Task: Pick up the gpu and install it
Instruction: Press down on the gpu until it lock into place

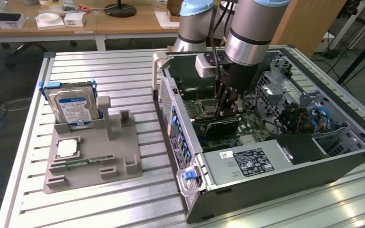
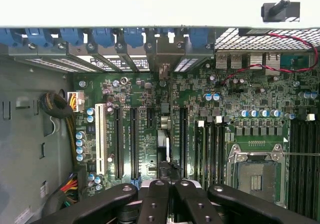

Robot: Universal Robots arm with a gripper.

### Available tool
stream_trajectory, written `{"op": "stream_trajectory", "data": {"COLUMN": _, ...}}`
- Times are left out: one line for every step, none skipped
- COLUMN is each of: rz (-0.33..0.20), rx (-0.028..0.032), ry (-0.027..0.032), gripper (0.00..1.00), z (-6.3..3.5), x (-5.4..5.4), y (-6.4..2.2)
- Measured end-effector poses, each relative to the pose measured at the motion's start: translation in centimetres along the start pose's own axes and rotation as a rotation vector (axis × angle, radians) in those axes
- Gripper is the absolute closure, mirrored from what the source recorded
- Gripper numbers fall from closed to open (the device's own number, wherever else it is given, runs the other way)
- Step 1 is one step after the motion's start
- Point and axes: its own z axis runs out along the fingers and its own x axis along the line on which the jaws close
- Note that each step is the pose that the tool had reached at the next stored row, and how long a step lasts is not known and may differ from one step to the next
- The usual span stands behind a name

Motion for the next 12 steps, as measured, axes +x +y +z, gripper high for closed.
{"op": "stream_trajectory", "data": {"rz": 0.000, "rx": -0.0001, "ry": 0.0000, "gripper": 0.89, "z": 0.00, "x": 0.00, "y": 0.00}}
{"op": "stream_trajectory", "data": {"rz": 0.000, "rx": 0.0000, "ry": 0.0000, "gripper": 0.89, "z": 0.00, "x": 0.00, "y": 0.00}}
{"op": "stream_trajectory", "data": {"rz": 0.000, "rx": 0.0000, "ry": -0.0001, "gripper": 0.89, "z": 0.00, "x": 0.00, "y": 0.00}}
{"op": "stream_trajectory", "data": {"rz": 0.000, "rx": 0.0000, "ry": 0.0000, "gripper": 0.89, "z": 0.00, "x": 0.00, "y": 0.00}}
{"op": "stream_trajectory", "data": {"rz": 0.000, "rx": 0.0000, "ry": 0.0002, "gripper": 0.89, "z": 0.00, "x": -0.01, "y": 0.00}}
{"op": "stream_trajectory", "data": {"rz": 0.000, "rx": 0.0000, "ry": 0.0004, "gripper": 0.89, "z": 0.01, "x": -0.01, "y": 0.00}}
{"op": "stream_trajectory", "data": {"rz": 0.000, "rx": 0.0001, "ry": 0.0005, "gripper": 0.89, "z": 0.08, "x": -0.01, "y": -0.01}}
{"op": "stream_trajectory", "data": {"rz": 0.000, "rx": 0.0001, "ry": 0.0006, "gripper": 0.89, "z": 0.17, "x": -0.01, "y": 0.00}}
{"op": "stream_trajectory", "data": {"rz": 0.000, "rx": 0.0000, "ry": 0.0007, "gripper": 0.89, "z": 0.28, "x": 0.00, "y": 0.00}}
{"op": "stream_trajectory", "data": {"rz": 0.000, "rx": 0.0001, "ry": 0.0007, "gripper": 0.89, "z": 0.43, "x": -0.01, "y": -0.01}}
{"op": "stream_trajectory", "data": {"rz": 0.000, "rx": 0.0001, "ry": 0.0006, "gripper": 0.89, "z": 0.62, "x": -0.02, "y": -0.01}}
{"op": "stream_trajectory", "data": {"rz": 0.000, "rx": 0.0001, "ry": 0.0006, "gripper": 0.89, "z": 0.80, "x": -0.03, "y": -0.01}}
